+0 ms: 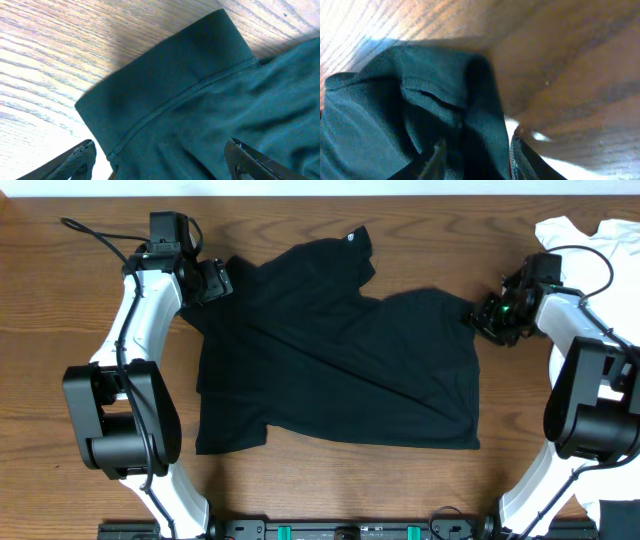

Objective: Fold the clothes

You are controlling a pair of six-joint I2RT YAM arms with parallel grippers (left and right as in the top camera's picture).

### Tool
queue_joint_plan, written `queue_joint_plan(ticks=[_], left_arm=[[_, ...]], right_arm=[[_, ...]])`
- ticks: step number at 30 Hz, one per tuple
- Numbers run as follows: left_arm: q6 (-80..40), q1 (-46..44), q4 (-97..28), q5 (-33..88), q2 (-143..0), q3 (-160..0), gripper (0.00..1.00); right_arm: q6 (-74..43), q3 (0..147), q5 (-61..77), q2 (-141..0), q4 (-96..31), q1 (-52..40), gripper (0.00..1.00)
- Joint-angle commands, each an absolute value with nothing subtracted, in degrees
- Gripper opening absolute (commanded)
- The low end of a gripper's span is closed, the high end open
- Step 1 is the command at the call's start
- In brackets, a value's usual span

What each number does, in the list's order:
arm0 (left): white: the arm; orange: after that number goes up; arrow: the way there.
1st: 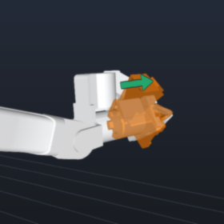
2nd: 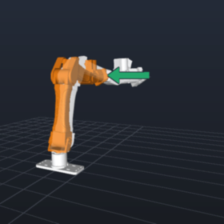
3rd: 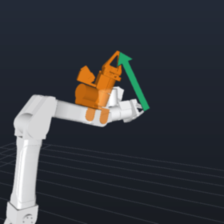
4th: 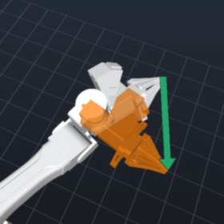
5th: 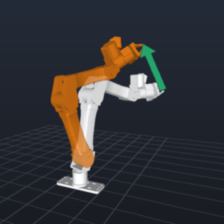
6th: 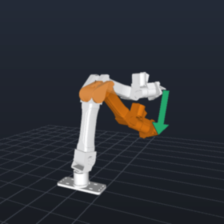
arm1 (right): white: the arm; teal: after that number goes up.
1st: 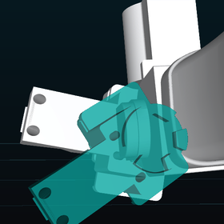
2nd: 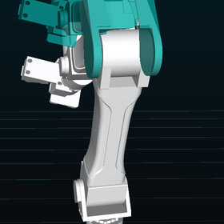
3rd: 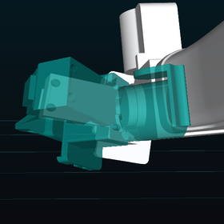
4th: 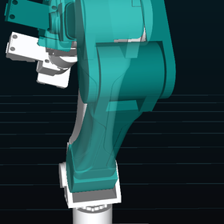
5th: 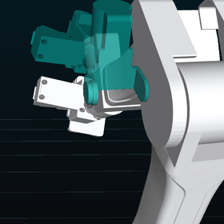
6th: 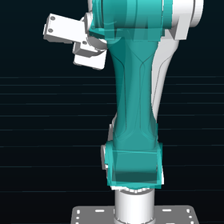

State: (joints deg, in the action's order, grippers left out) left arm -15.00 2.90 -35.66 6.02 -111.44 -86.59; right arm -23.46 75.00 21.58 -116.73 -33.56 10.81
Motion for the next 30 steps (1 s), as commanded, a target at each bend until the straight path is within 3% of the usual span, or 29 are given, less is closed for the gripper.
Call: queue_joint_plan(ticks=[1, 5, 9, 19, 30], left_arm=[[-15.1, 2.9, -35.7, 5.3, -112.6, -85.6, 0.84], [-15.1, 2.9, -35.7, 5.3, -112.8, -85.6, 0.84], [-15.1, 2.9, -35.7, 5.3, -112.9, -85.6, 0.84], [-15.1, 2.9, -35.7, 5.3, -112.9, -85.6, 0.84], [-15.1, 2.9, -35.7, 5.3, -113.2, -85.6, 0.84]], right_arm=[[-23.6, 75.2, 21.5, -117.0, -34.9, 11.1, 0.35], [-23.6, 75.2, 24.3, -117.0, -35.1, 11.1, 0.23], [-23.6, 75.2, 25.8, -117.0, -34.5, 11.1, 0.23], [-23.5, 75.2, 29.0, -117.0, -33.6, 11.1, 0.4], [-20.1, 76.1, 30.5, -117.0, -32.4, 11.0, 0.42]])
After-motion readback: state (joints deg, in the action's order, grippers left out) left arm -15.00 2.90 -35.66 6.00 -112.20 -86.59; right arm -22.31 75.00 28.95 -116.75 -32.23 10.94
